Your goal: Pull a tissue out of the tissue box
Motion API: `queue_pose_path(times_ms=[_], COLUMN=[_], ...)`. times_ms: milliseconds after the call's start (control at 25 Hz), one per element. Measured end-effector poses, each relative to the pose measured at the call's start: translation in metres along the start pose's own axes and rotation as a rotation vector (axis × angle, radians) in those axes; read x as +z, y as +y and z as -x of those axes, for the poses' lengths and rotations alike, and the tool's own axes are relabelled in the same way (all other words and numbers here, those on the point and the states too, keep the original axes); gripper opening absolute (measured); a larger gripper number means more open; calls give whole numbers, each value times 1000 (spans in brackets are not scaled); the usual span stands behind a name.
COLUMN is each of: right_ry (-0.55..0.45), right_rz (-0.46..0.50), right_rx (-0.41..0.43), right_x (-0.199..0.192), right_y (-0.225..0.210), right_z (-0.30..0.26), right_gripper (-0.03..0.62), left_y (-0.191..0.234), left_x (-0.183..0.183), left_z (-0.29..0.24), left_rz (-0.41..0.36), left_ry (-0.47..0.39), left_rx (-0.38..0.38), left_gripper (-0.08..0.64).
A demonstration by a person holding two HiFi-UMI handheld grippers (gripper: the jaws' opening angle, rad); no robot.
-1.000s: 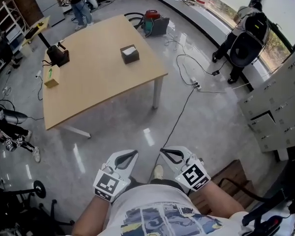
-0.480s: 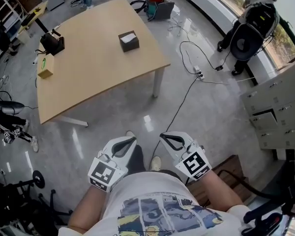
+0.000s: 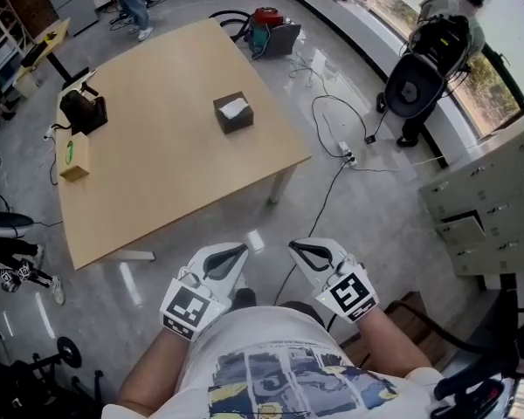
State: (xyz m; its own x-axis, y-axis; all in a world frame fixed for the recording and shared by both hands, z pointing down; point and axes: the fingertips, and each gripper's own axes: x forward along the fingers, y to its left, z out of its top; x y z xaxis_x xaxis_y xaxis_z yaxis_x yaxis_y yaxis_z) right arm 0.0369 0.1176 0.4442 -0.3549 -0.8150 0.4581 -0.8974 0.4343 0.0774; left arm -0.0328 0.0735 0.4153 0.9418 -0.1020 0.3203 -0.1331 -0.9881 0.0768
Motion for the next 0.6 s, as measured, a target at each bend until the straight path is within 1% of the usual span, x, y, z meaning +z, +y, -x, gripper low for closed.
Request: queue_pose_path(times_ms=[160,240,360,480,600], right_ry=[0,-6,-5,-1,-10], right_rz=[33,43,53,54,67], right_rx=[36,53,86,116,149], right_x=[23,35,49,56,59], right_y=[-1,-4,-7,-20,-39], right_z=[-44,-64,-88,-107,-124], right_gripper=[3,3,4,4,5], left_y=[41,65,88,103,120], left_x=[-8,-12,-11,-11,-10], left_z=[20,27,32,26,10], left_rz=[0,7,45,64,65], left_ry=[22,34,20,17,27], left_rx=[6,32,67,90,101], left_gripper=[2,2,2,2,2])
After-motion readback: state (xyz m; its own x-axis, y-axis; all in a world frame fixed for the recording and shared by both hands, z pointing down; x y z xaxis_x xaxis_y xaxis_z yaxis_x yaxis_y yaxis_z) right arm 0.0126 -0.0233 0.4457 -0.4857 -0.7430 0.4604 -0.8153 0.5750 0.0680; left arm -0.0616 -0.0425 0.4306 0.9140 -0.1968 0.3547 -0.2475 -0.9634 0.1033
